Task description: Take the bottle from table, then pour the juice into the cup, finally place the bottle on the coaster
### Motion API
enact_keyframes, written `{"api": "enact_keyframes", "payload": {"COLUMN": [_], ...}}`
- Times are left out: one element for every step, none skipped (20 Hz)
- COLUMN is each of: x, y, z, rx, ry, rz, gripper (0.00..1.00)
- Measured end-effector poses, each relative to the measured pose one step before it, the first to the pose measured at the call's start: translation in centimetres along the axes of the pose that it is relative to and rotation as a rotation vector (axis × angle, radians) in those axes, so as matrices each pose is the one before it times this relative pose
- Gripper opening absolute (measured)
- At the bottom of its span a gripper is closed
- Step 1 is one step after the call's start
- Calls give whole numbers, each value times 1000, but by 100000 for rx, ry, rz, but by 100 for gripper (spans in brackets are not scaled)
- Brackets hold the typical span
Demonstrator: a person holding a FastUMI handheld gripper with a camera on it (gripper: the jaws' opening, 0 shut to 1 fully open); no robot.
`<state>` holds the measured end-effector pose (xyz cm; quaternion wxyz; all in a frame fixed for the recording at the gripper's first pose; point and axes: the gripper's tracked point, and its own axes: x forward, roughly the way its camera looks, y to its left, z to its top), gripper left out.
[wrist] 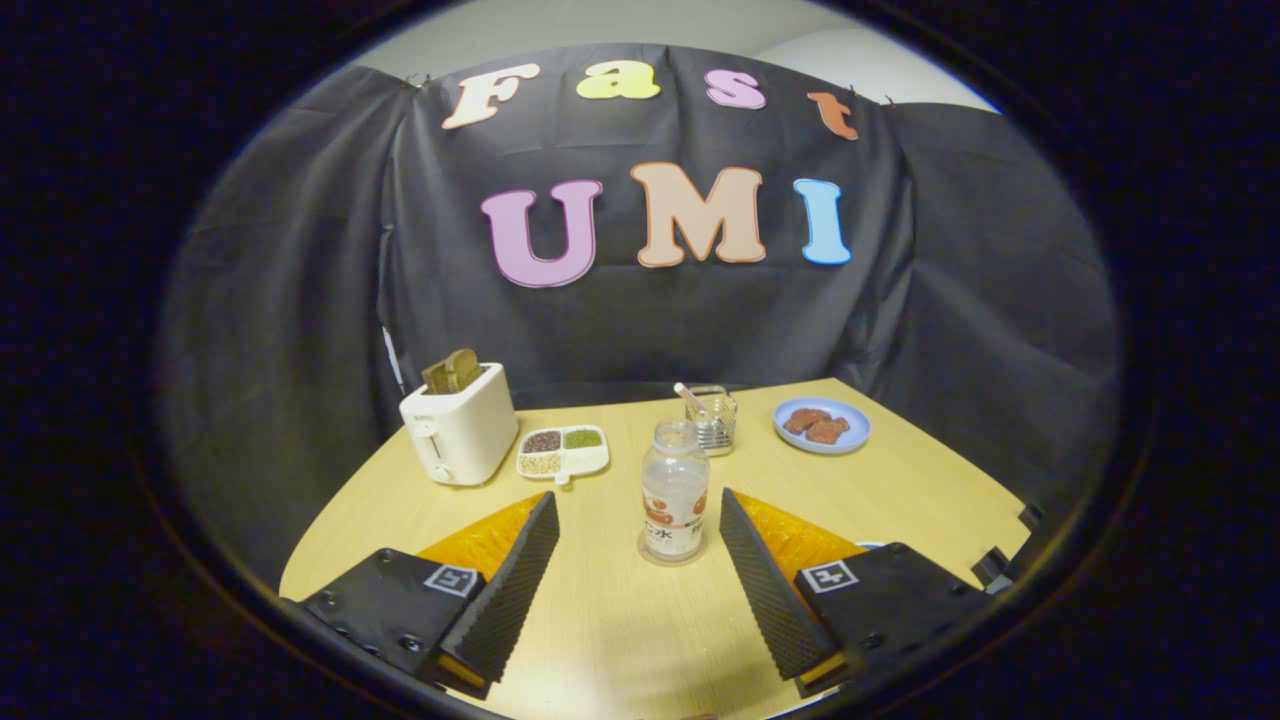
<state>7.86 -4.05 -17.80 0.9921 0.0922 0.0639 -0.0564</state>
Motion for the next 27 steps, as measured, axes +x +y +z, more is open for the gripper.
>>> {"api": "enact_keyframes", "payload": {"x": [-661,-672,-606,-589,-493,-517,-681,-485,-483,-371,-397,-341,-288,-406,-390,-578,-298,-380,-291,-219,-49,-220,-133,-169,-100,-189,-82], "y": [223,275,130,211,244,244,167,91,12,-16,-8,17,-133,-82,-121,-18,-60,-42,-221,-42,9,249,43,-58,-182,-3,-54], "z": [784,790,669,798,919,928,875,849,807,789,455,294,77,29,-251,-391,-204,-199,-161,-150,-51,125,24,-81,-33,148,273], "rx": [-718,-928,-706,-991,-576,-307,-75,-103,-823,-893,-666,-287,-144,-124,-63,-1,-470,-814,-415,250,659,587,134,57,63,-47,8], "ry": [-1683,-1739,-1290,-1179,-1390,-1359,-1405,-1201,-1229,-991,-658,92,149,289,929,903,555,592,547,679,240,-290,289,265,396,-11,-423], "rz": [1174,1311,867,1231,1368,1157,1253,928,785,604,807,1107,1014,918,1015,937,959,641,247,526,908,1223,818,46,142,361,8], "gripper": [100,100,100,100,100,100,100,100,100,100,100,100,100,100,100,100,100,100,100,100,100,100,100,100,100,100,100]}}
